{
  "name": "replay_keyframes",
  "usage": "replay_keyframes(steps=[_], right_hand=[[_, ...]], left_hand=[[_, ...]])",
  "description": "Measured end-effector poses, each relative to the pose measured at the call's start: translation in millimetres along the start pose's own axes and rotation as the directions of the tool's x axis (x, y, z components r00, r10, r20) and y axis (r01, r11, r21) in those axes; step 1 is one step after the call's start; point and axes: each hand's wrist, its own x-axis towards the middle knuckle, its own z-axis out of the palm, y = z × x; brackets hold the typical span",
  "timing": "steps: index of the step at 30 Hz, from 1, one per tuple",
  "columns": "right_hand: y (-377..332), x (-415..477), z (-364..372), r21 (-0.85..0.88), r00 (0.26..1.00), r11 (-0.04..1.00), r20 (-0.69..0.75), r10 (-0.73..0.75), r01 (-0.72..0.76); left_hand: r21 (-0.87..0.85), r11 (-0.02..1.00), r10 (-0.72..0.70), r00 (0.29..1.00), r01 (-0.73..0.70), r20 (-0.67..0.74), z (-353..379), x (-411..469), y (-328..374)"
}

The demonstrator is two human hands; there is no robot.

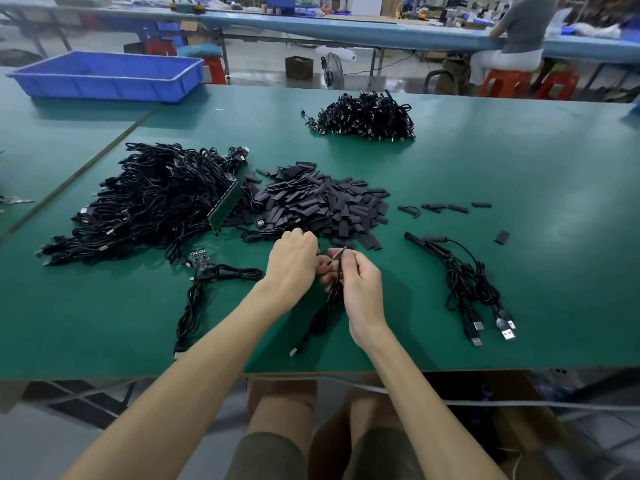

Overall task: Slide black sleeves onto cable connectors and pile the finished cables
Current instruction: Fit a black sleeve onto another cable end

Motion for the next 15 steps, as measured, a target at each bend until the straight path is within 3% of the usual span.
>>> replay_keyframes(steps=[4,7,8,9,11,13,15], right_hand=[[-2.6,-1.1,-1.0,0.045,0.999,0.999,0.05,-0.002,0.0],[-3.0,-1.8,-2.5,0.047,0.996,0.999,0.084,-0.018,0.014],[-2.7,-1.8,-1.8,0.039,0.996,0.999,0.088,-0.019,0.016],[-2.4,-1.6,-1.3,0.029,0.996,0.999,0.09,-0.018,0.015],[-2.7,-1.5,-0.3,0.021,0.995,1.0,0.092,-0.021,0.02],[-3.5,-2.1,0.3,0.022,0.995,0.999,0.094,-0.033,0.031],[-2.9,-2.7,-0.2,0.031,0.994,0.999,0.099,-0.04,0.037]], left_hand=[[0.018,1.0,0.018,1.0,-0.017,-0.019,-3.5,-5.6,-1.7],[-0.197,0.98,-0.045,0.996,0.028,-0.081,-1.3,-8.1,-10.2],[-0.371,0.927,-0.098,0.992,0.062,-0.077,-0.7,-8.1,-13.5],[-0.578,0.81,-0.146,0.988,0.096,-0.041,-0.9,-8.5,-16.2],[-0.856,0.499,-0.169,0.984,0.137,0.059,-1.6,-12.4,-20.8],[-0.923,0.351,-0.128,0.985,0.157,0.119,-0.1,-17.5,-27.5],[-0.939,0.301,-0.07,0.986,0.168,0.153,2.7,-22.5,-33.3]])
